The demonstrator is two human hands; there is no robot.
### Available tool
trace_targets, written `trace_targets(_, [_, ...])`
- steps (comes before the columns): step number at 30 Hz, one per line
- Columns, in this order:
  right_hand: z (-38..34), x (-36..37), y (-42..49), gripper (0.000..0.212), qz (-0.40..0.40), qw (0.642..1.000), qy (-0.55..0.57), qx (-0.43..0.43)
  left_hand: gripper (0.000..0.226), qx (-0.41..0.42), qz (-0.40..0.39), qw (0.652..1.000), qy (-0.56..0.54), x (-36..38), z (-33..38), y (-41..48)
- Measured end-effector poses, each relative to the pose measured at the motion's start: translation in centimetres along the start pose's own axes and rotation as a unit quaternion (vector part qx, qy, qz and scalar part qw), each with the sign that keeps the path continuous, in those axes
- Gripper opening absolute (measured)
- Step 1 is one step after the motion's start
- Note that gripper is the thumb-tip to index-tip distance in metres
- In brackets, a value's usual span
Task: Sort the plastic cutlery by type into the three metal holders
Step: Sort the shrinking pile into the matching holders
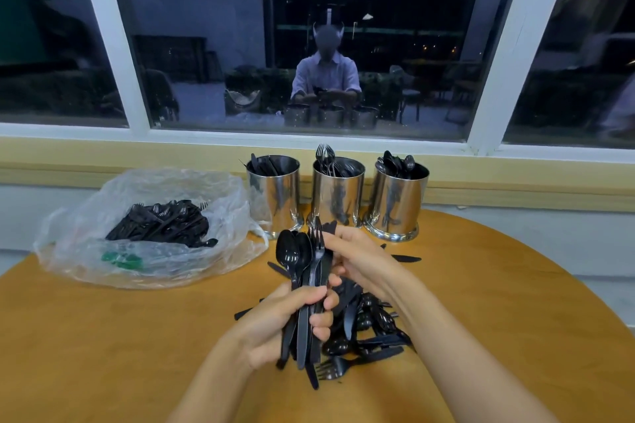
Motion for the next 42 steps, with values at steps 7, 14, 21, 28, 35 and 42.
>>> trace_targets(7, [-0.7, -2.5, 3.1, 0.018, 0.140, 0.981, -0.057, -0.124, 0.021, 0.066, 0.262, 0.951, 0.150, -5.6, 3.0, 1.1])
trace_targets(14, [0.3, -1.8, 6.0, 0.018, 0.084, 0.991, 0.006, -0.100, 0.014, 0.087, 0.314, 0.928, 0.182, -7.5, 4.4, 2.1])
trace_targets(21, [-0.1, -2.2, 8.8, 0.024, 0.090, 0.977, -0.141, -0.129, 0.023, 0.074, 0.330, 0.935, 0.105, -9.8, 3.6, 3.3])
trace_targets(28, [-1.2, -3.4, 11.6, 0.061, 0.141, 0.960, -0.167, -0.173, 0.103, 0.048, 0.382, 0.912, 0.140, -14.0, 4.2, 3.3])
trace_targets(35, [-3.5, -2.3, 13.0, 0.032, 0.144, 0.947, -0.184, -0.220, 0.054, 0.057, 0.397, 0.912, 0.090, -16.3, 4.8, 3.6])
trace_targets(42, [-16.1, -1.9, 17.7, 0.016, 0.237, 0.872, -0.134, -0.407, 0.025, 0.094, 0.413, 0.905, 0.034, -19.5, 7.9, 3.2])
Point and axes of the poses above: each hand's wrist, its own y-axis towards the middle knuckle, its own x-axis out of the palm, z = x × y, the point moved 10 cm from there along y, towards the middle knuckle, and after that the axes turned 14 degrees about y, right-handed, at the moved point
